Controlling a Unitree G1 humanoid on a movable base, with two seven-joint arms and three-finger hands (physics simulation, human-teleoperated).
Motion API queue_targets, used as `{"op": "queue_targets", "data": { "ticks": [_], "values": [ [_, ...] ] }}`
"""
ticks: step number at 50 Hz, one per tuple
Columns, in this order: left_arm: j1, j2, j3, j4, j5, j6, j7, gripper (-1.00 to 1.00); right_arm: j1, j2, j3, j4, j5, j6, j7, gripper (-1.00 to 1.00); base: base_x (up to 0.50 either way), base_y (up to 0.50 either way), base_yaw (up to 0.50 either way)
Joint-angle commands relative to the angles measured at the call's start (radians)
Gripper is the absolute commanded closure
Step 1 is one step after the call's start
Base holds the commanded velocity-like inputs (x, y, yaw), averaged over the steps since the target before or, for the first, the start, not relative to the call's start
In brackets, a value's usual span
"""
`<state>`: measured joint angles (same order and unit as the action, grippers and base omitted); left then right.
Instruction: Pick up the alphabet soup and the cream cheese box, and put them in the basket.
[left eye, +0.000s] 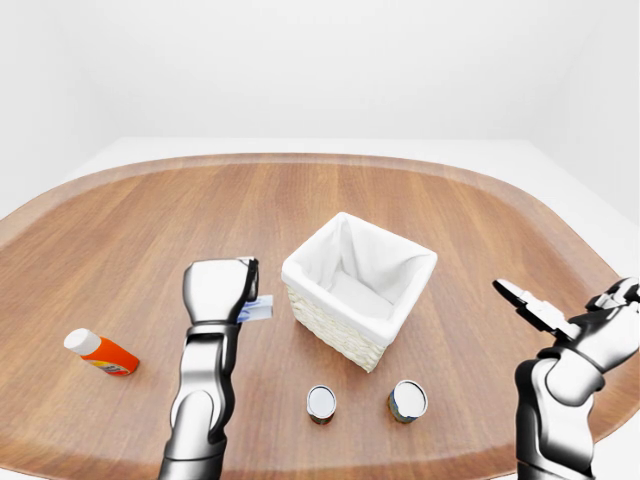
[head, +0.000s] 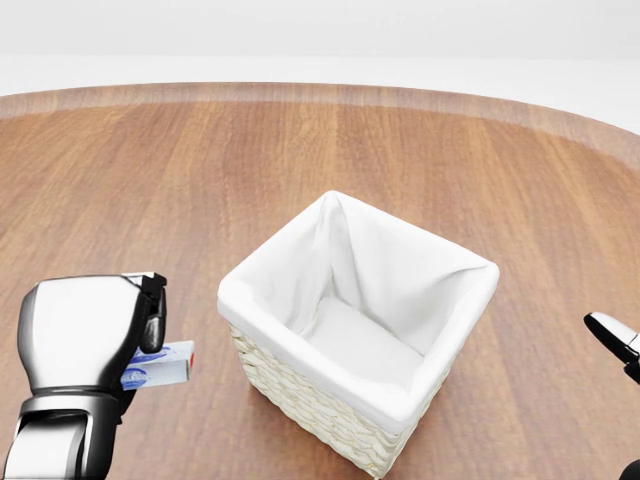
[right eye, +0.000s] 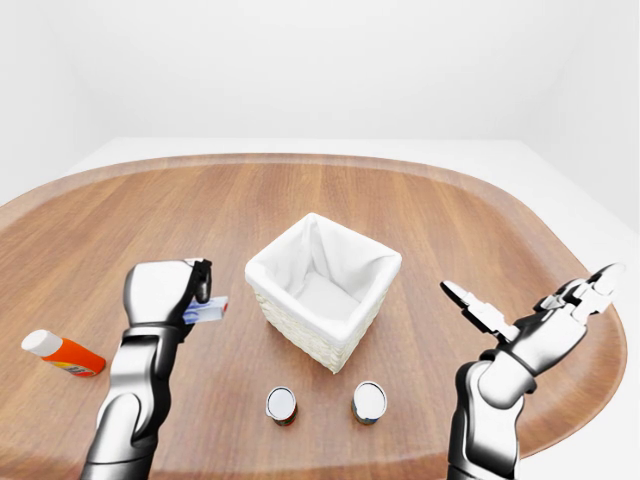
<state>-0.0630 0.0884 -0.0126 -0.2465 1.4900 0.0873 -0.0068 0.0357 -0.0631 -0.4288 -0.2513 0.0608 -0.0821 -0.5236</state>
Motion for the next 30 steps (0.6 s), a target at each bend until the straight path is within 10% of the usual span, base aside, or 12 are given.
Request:
{"op": "queue_targets", "data": {
  "ticks": [1, 30],
  "values": [
    [-0.066, -0.028, -0.023, -0.068, 0.027, 0.0, -0.065, 1.0, 0.0, 0.001, 0.0, -0.005, 0.004, -0.001, 0.0, -1.0, 0.0, 0.0, 0.0],
    [-0.326, -0.1, -0.096, -0.048, 0.169, 0.0, -0.283, 1.0, 0.006, 0.005, 0.002, -0.015, 0.002, -0.004, 0.0, -1.0, 0.0, 0.0, 0.0]
  ]
}}
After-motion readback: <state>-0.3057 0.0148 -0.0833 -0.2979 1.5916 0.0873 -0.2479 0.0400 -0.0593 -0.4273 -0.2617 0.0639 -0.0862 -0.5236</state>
